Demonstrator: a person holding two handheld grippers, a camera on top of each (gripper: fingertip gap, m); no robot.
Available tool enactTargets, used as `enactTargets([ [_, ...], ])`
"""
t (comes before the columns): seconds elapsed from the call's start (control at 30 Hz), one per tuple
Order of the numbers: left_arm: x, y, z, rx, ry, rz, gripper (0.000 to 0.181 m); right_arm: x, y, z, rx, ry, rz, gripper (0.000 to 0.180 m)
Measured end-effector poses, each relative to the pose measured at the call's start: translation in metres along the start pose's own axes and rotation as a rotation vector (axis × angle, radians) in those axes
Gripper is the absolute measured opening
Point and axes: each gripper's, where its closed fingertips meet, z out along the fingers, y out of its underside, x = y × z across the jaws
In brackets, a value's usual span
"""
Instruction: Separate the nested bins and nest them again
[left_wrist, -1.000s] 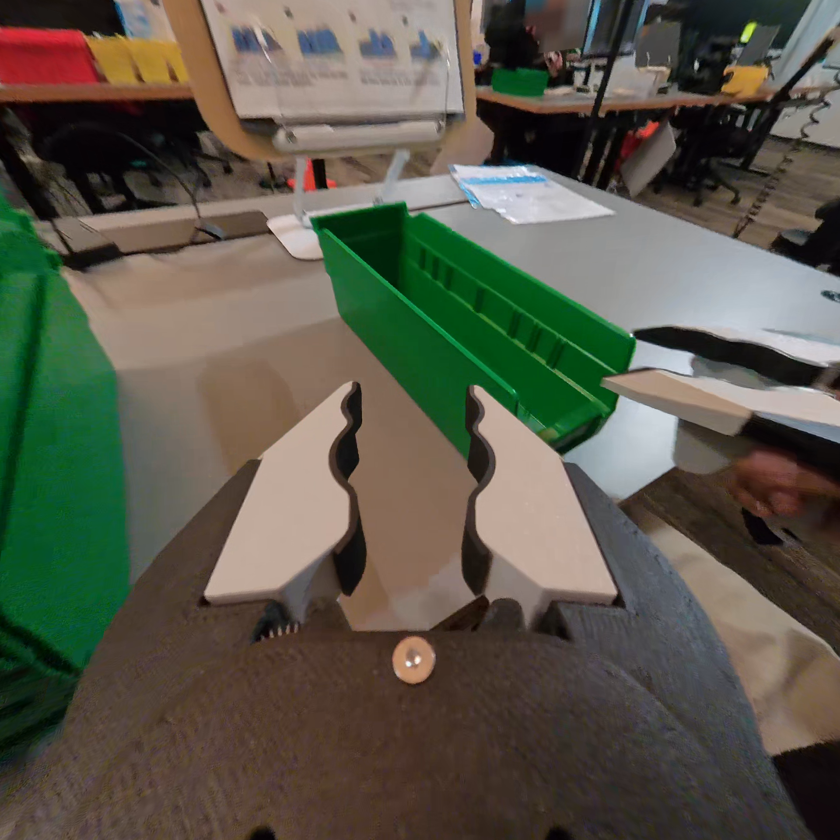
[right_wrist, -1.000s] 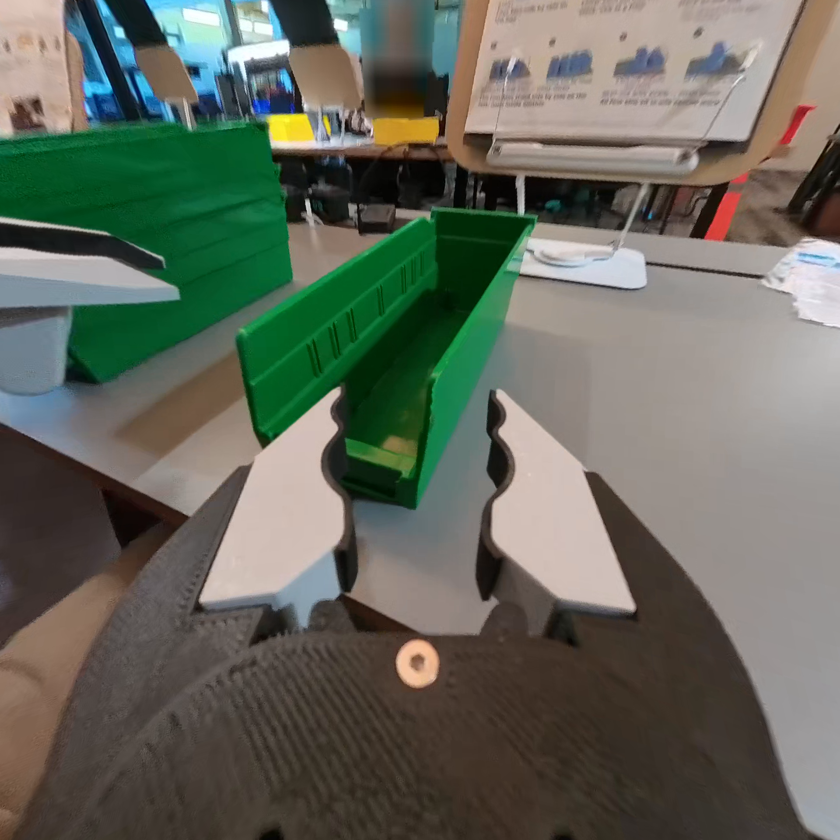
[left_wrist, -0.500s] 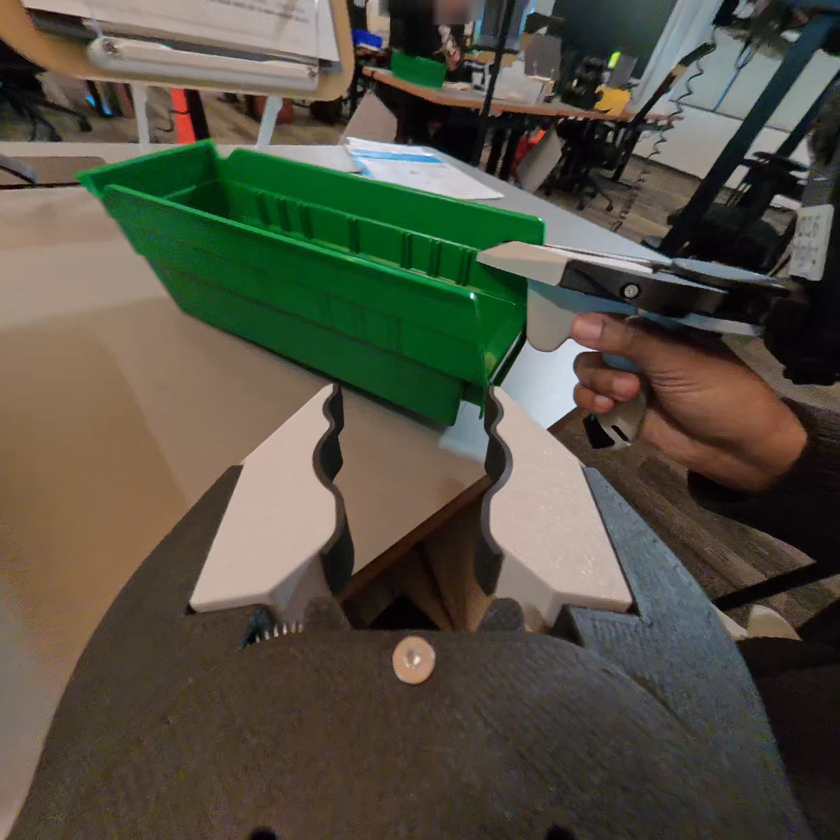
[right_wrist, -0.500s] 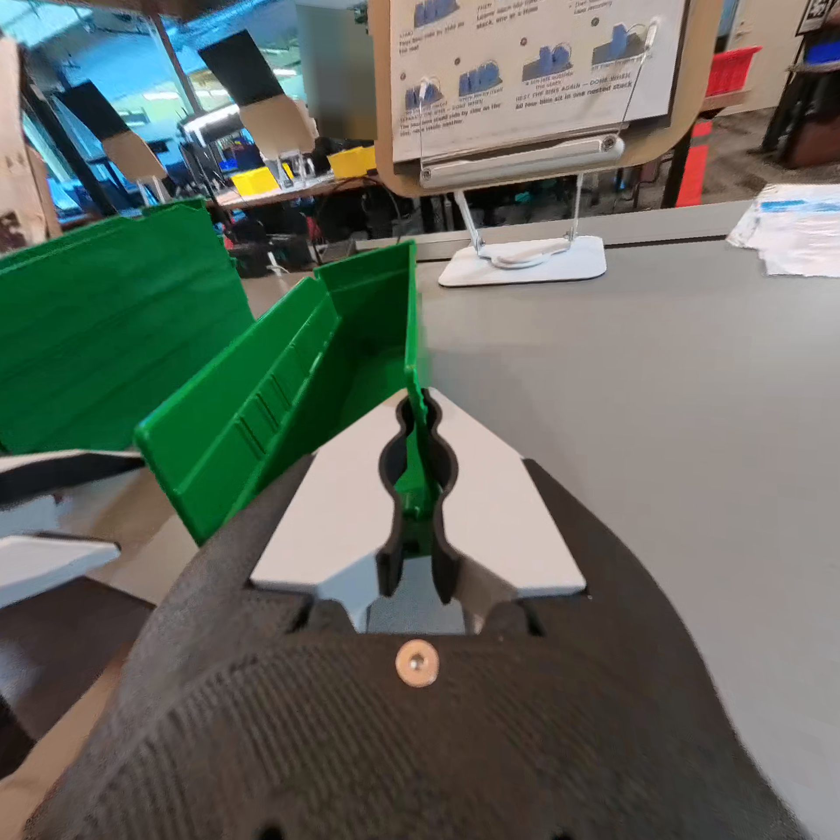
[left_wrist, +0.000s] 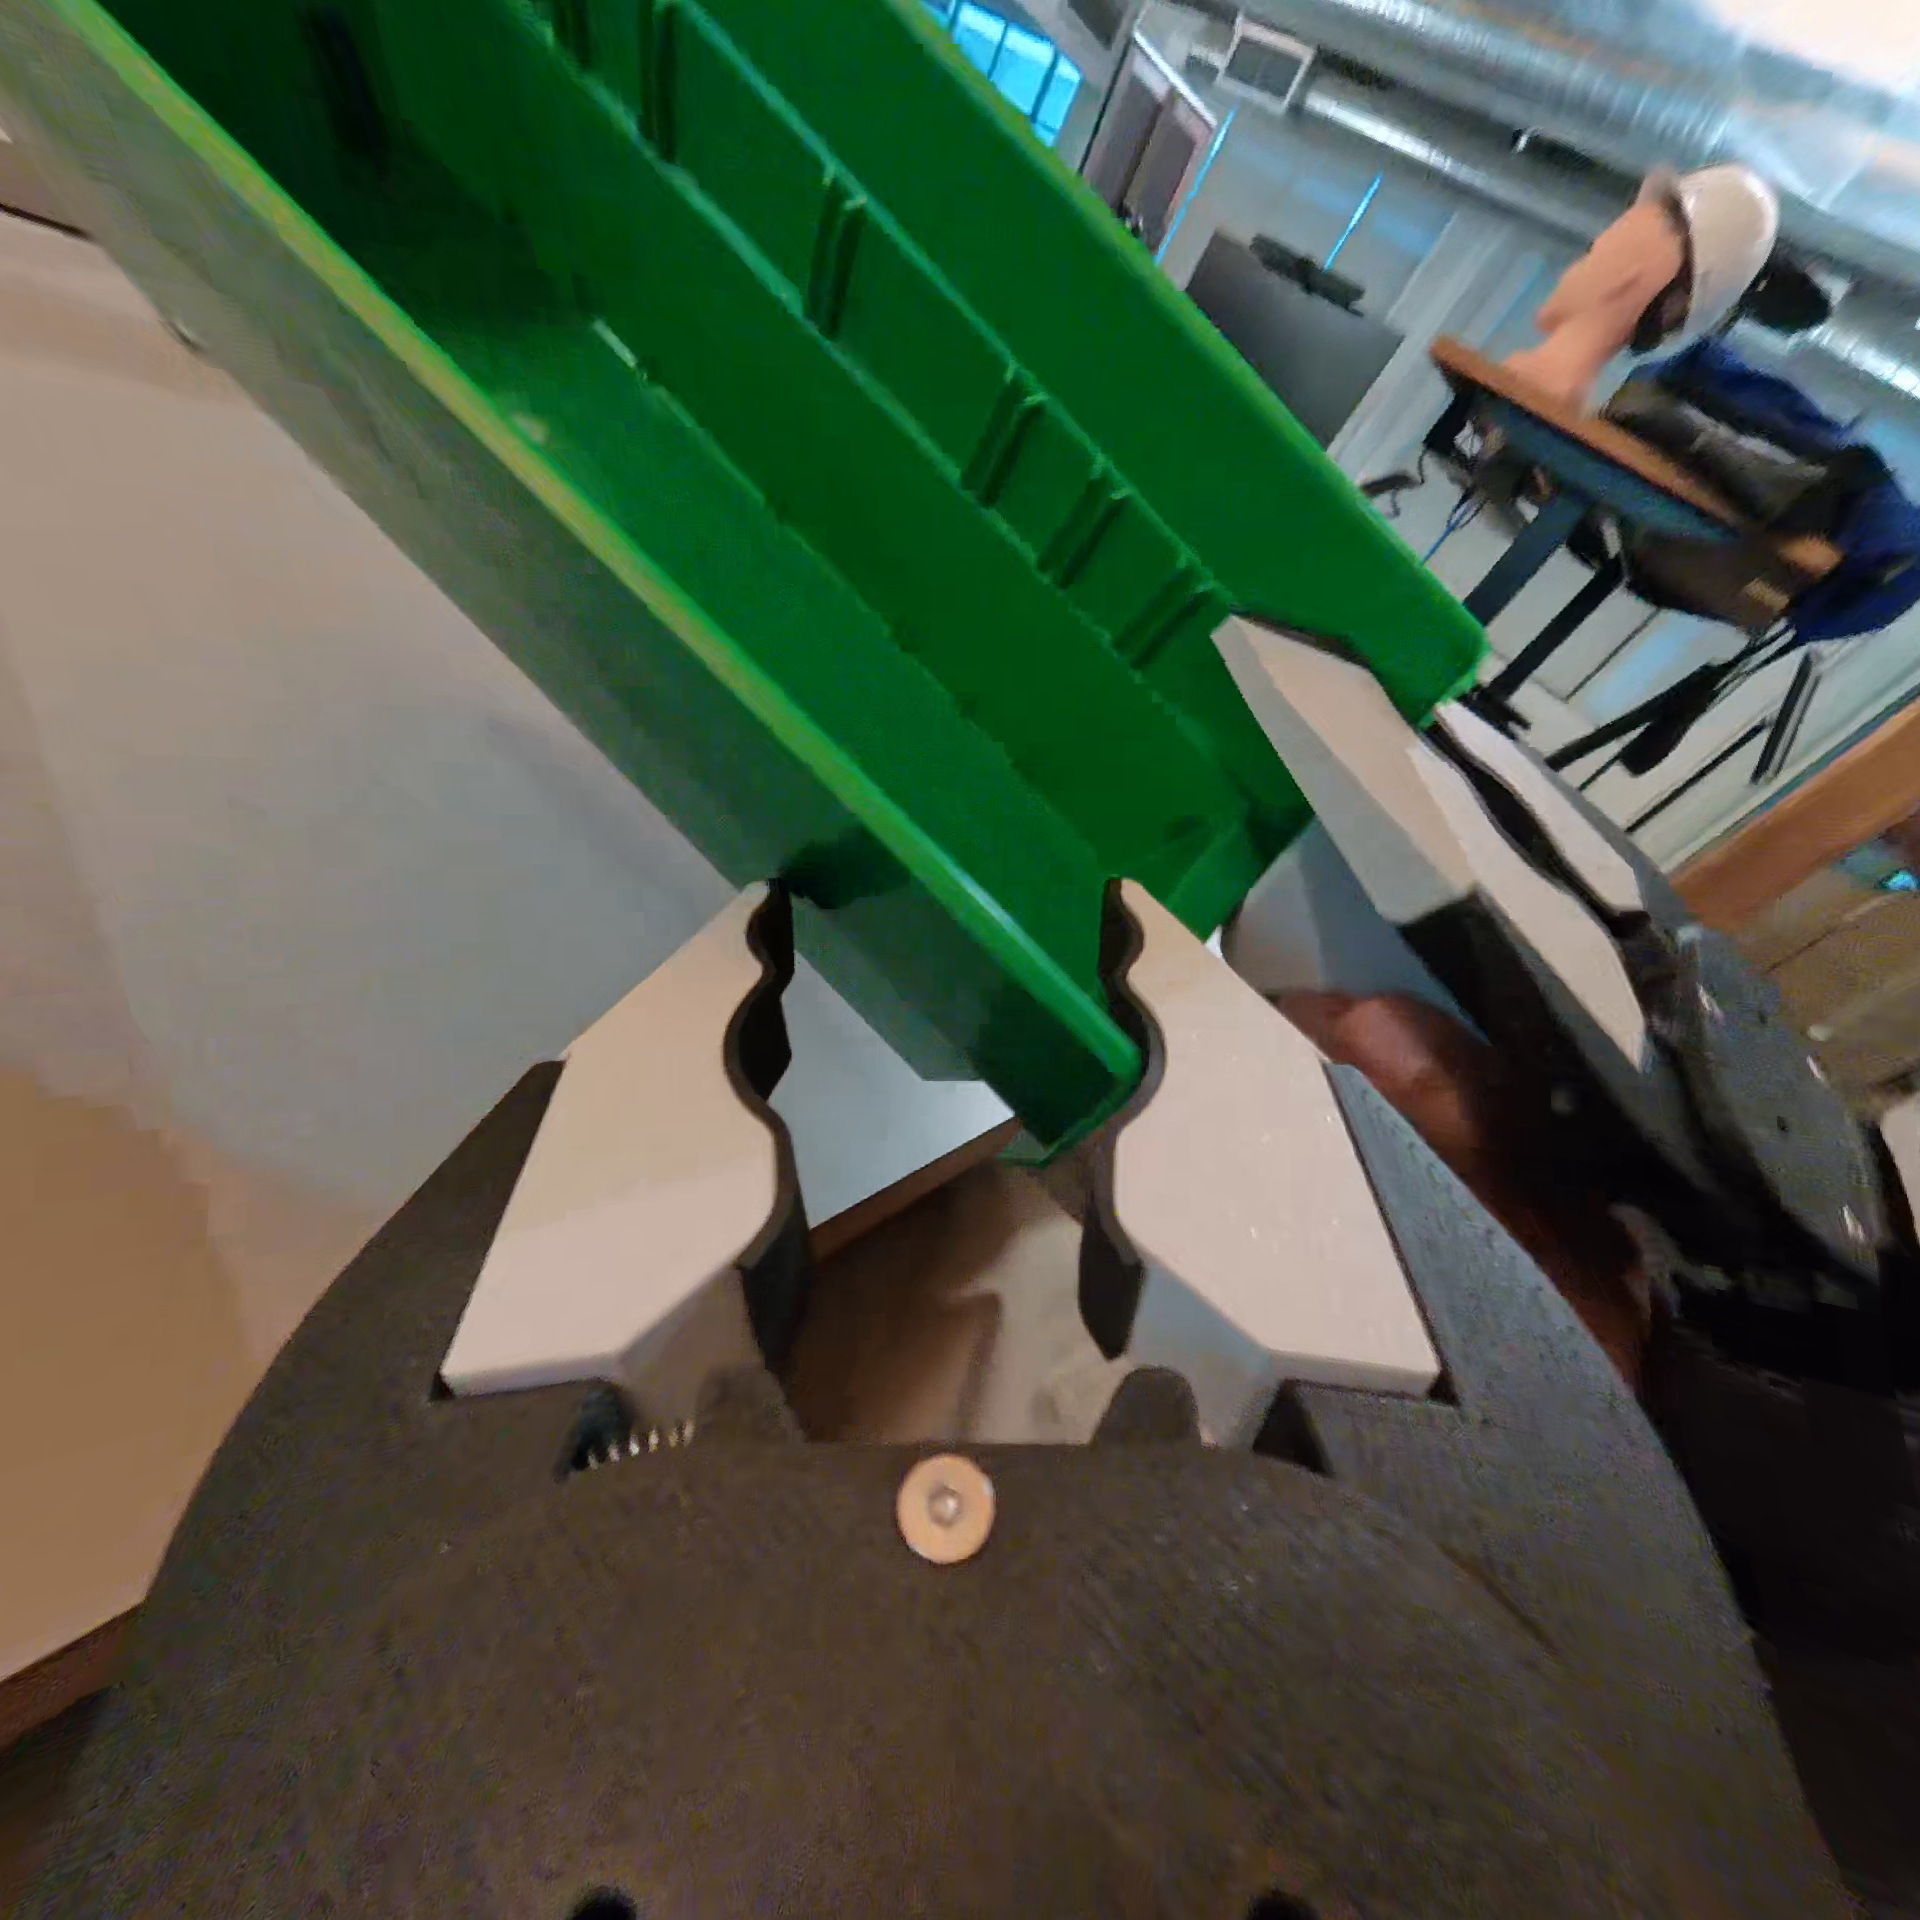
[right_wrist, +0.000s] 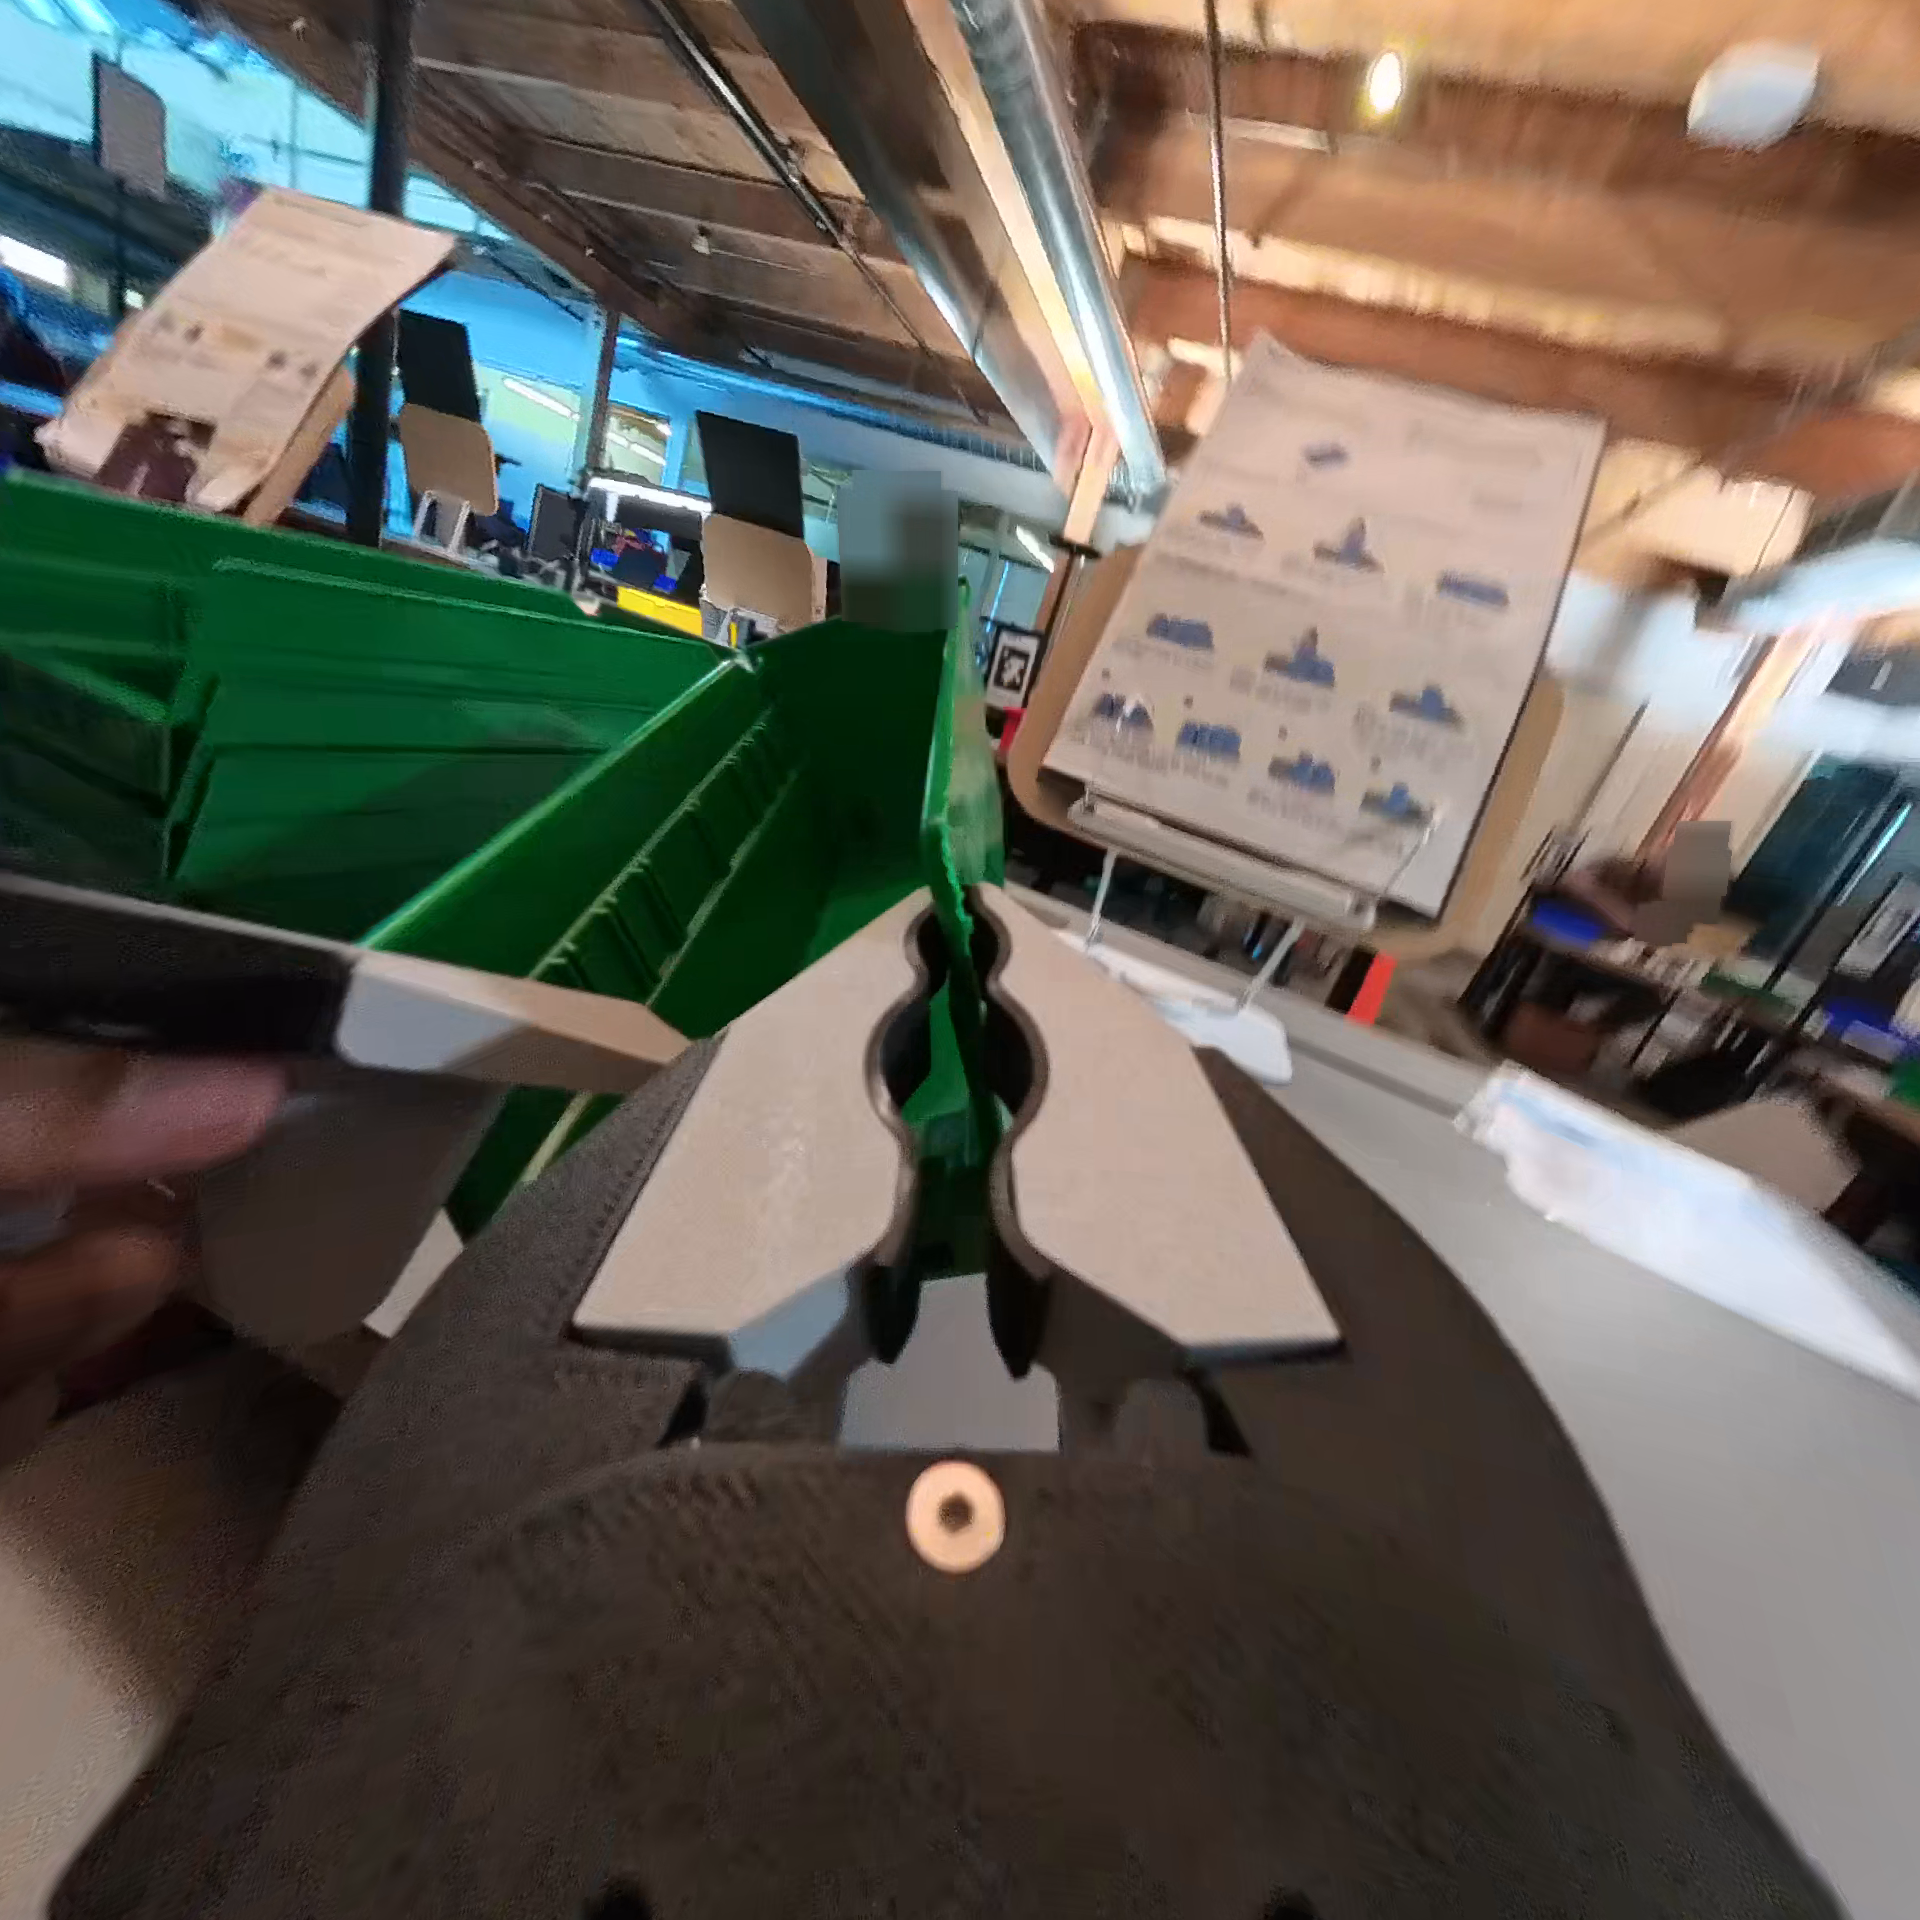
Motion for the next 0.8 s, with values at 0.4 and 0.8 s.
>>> enactTargets([
  [0.4,-0.053,-0.029,-0.018,0.102,-0.142,-0.042,0.0,-0.06,-0.006,-0.014,0.084,-0.199,-0.206,0.034],
  [0.8,-0.067,-0.198,-0.126,0.465,-0.463,0.459,0.002,-0.052,0.013,-0.012,-0.027,-0.24,-0.061,0.045],
])
